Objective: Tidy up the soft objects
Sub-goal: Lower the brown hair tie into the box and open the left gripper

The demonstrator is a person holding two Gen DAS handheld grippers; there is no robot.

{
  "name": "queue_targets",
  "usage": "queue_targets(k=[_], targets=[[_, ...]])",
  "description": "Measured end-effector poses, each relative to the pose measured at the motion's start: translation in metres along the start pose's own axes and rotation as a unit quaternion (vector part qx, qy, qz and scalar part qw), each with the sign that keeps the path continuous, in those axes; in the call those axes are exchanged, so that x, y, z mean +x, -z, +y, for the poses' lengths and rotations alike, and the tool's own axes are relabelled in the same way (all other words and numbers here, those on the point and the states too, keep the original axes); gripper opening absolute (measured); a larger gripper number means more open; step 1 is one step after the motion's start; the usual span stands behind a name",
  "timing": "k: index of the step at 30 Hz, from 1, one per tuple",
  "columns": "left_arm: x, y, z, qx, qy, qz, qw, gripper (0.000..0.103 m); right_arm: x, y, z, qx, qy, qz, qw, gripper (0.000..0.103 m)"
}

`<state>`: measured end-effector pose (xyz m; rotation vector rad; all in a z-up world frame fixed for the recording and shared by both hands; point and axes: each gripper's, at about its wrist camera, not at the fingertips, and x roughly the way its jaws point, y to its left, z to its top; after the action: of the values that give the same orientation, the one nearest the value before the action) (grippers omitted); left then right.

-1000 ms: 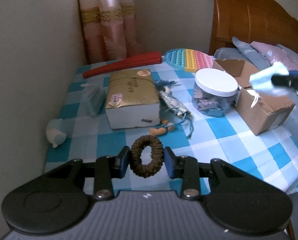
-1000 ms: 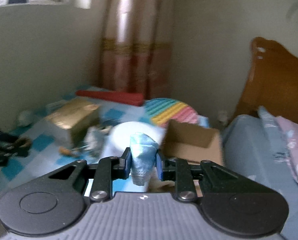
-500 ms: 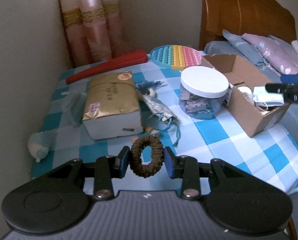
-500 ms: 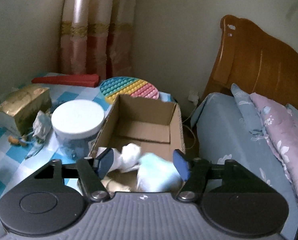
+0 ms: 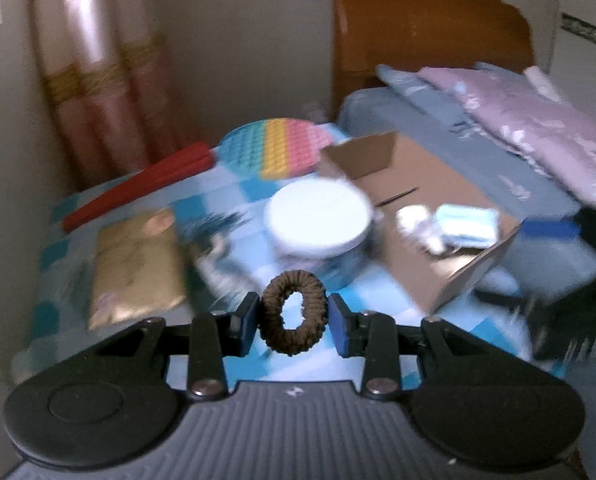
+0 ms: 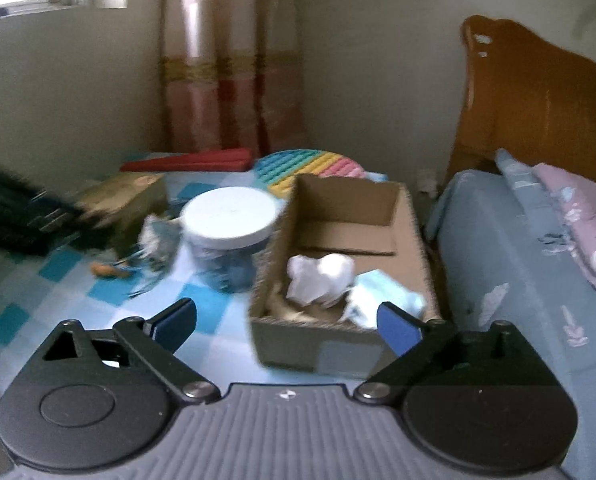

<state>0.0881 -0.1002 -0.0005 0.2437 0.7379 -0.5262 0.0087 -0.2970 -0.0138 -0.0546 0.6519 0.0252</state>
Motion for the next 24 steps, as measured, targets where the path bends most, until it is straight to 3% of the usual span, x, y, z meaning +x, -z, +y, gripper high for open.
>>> queue_targets(k=[5,12,17,19,20,21,24], targets=[[0.009,-0.035,-0.025,0.026,0.053,-0.008,0.9982,0.036,0.000,0.006,0.015,-0.012,-0.008,0.003,1.000,0.099],[0.039,-0.089,-0.075,0.087,0.097,-0.013,0.9914,0.036,-0.001,0.011,0.016,-0.005,-0.017,-0.001,1.000,0.099],[0.074,-0.112,-0.092,0.080,0.113,0.005,0.9903,0.038,-0.002,0.012,0.007,0.014,-0.014,-0.005,1.000,0.099],[0.085,-0.118,-0.095,0.078,0.110,0.007,0.9909,0.054,-0.002,0.012,0.001,0.024,-0.015,-0.003,1.000,0.100],[0.088,-0.120,-0.095,0.077,0.110,0.005,0.9910,0.074,-0.002,0.012,-0.001,0.028,-0.015,-0.002,0.999,0.101],[0.091,-0.122,-0.096,0.074,0.109,0.003,0.9913,0.084,-0.002,0.012,-0.003,0.032,-0.017,-0.002,0.999,0.102],[0.093,-0.124,-0.093,0.063,0.100,-0.003,0.9929,0.085,-0.004,0.012,-0.005,0.036,-0.019,-0.004,0.999,0.103]])
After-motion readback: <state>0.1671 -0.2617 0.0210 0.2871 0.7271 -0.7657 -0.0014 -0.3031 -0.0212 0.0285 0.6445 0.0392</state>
